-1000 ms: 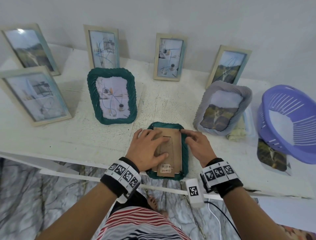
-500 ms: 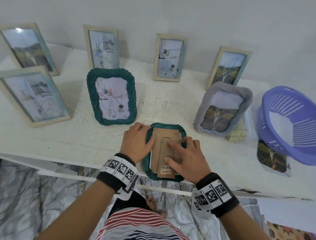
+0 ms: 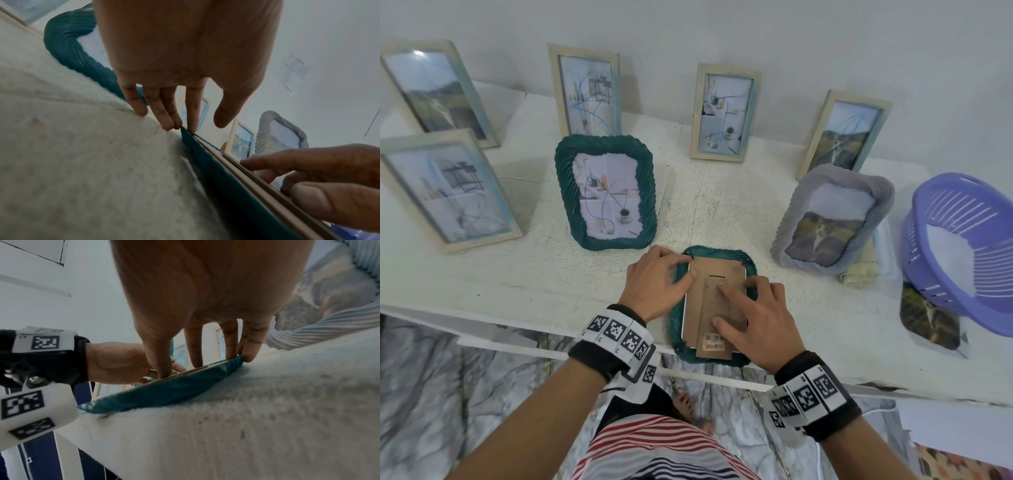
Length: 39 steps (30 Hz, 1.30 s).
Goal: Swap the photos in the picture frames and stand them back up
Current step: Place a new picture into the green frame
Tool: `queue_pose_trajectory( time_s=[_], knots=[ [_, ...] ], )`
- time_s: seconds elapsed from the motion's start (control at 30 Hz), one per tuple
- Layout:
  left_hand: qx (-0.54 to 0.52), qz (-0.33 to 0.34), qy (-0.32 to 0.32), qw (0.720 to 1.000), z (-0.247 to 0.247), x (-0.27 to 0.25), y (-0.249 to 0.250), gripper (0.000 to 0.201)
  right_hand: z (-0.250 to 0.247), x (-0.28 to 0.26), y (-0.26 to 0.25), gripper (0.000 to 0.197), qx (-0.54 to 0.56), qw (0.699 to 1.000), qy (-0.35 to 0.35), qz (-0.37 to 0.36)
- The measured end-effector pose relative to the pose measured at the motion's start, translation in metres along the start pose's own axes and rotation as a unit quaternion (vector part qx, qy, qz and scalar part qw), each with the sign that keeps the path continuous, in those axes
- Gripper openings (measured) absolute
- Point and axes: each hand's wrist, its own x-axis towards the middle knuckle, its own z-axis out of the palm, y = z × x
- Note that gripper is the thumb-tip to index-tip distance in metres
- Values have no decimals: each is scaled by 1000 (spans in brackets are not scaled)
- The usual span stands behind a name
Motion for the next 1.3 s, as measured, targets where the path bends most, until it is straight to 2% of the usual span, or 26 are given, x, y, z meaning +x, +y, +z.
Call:
queue_pose_trajectory(
  time_s=[0.1,0.2,0.27,0.33,0.4,0.47,0.53,0.67,0.8,0.9,0.93,1.0,1.03,1.13,1.2,1.3],
  knots=[
    [-32,-1,12,999,-3,-3,3,32,-2,0,-1,59,-13,1000,-2,-2],
    [-128,-60,12,990,-5,-10,10,26,-5,0,-5,61,-29,1000,1,-6],
    [-236,-117,6,965,-6,-13,12,24,-8,0,-12,66,-32,999,-2,1],
    [-355,-159,20,921,-11,-14,18,22,-14,1,-23,76,-11,999,-31,24],
    [-411,-156,27,898,-20,-16,29,26,-25,2,-35,85,25,996,-59,62],
    [-426,-119,26,896,-29,-19,43,30,-39,4,-46,88,76,991,-58,96],
    [-434,-75,26,897,-34,-23,56,32,-54,5,-53,77,149,980,-52,120],
    [-387,16,-10,922,-28,-29,65,39,-70,7,-47,49,322,932,-46,157],
    [-213,82,-45,973,-13,-32,38,38,-68,2,-30,19,455,876,7,161],
    [-81,126,-63,987,-1,-36,10,47,-58,-5,-18,23,535,823,21,191],
    [-54,131,-66,988,1,-37,2,52,-53,-7,-15,24,545,813,18,203],
    [-11,133,-66,989,4,-38,-10,59,-42,-9,-7,25,530,819,19,220],
    [7,138,-66,988,6,-39,-14,59,-36,-8,-2,24,501,835,23,224],
    [55,159,-70,983,7,-39,-22,59,-21,-6,15,15,341,916,28,207],
    [75,173,-70,980,7,-40,-27,58,-14,-4,22,18,227,953,29,196],
    [81,186,-67,977,9,-40,-31,57,-8,-3,26,23,138,970,31,197]
  ],
)
